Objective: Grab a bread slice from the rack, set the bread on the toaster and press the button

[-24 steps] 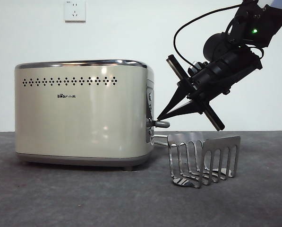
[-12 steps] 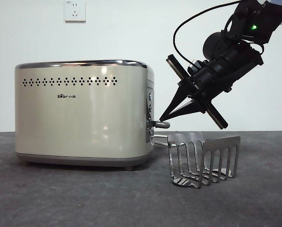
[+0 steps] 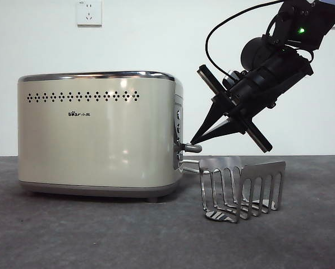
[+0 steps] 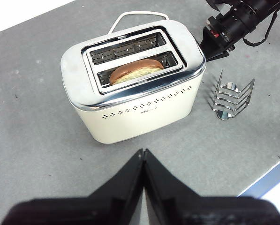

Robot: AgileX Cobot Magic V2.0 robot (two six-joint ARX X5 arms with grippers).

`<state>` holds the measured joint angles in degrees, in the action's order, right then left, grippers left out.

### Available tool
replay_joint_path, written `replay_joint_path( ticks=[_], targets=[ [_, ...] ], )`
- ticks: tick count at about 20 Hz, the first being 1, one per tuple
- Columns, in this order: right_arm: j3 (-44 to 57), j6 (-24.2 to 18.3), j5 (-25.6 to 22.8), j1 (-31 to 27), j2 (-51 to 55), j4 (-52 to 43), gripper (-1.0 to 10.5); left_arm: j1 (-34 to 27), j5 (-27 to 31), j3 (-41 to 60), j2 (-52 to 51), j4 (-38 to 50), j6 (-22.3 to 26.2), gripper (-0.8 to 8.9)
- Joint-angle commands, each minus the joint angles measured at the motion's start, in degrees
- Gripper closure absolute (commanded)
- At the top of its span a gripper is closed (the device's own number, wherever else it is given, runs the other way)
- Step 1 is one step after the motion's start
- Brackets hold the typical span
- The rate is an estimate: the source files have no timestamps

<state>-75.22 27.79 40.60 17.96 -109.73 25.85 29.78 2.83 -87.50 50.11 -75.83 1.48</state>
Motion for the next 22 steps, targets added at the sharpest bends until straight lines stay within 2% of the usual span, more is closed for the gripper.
replay_joint_path(
  ticks=[1, 9, 22],
  targets=[
    [2.8, -0.9, -5.6, 0.1, -3.8, 3.1, 9.5, 0.1, 0.1, 0.5, -0.1, 0.2, 0.5, 8.22],
    [2.7, -0.6, -5.1, 0.1, -1.3, 1.1, 9.5, 0.1, 0.1, 0.5, -0.1, 0.2, 0.5, 8.22],
    [2.7, -1.3, -5.3, 0.1, 13.4, 0.8, 9.5, 0.1, -0.3, 0.5, -0.1, 0.2, 0.2, 8.22]
  ],
)
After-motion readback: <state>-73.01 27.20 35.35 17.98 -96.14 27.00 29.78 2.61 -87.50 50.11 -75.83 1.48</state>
